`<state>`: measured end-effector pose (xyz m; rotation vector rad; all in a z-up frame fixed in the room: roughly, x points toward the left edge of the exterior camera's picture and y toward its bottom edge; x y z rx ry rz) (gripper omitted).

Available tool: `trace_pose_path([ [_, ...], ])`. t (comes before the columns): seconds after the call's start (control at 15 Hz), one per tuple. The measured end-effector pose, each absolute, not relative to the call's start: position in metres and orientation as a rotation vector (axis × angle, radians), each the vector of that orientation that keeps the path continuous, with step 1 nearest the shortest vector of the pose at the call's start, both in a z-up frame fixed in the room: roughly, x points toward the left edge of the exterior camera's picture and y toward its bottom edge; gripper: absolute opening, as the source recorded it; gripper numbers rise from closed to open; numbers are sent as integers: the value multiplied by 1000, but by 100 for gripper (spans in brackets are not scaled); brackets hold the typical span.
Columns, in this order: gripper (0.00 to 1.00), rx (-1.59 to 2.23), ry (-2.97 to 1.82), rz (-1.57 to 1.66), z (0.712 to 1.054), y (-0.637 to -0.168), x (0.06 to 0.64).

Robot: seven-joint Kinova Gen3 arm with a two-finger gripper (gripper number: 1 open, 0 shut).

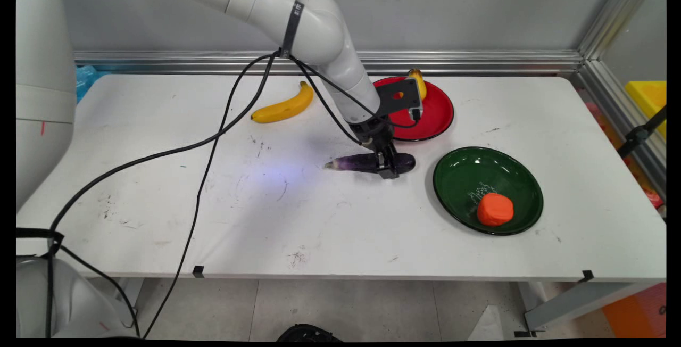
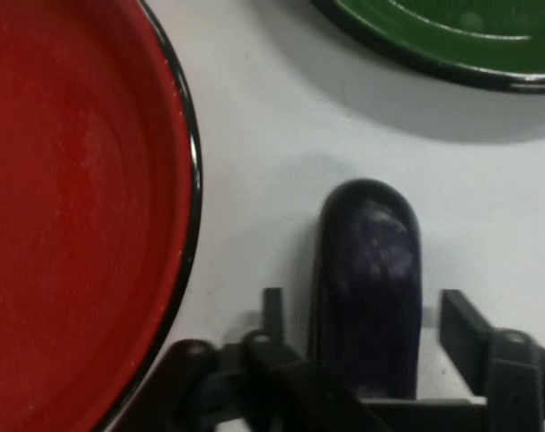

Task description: Place the picked object on the table

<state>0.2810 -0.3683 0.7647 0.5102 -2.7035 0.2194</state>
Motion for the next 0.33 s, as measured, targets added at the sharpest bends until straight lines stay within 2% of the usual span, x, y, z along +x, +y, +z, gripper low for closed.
trace_pose_path([
  [0.33,100,520,-2688,221,770,-367,284],
])
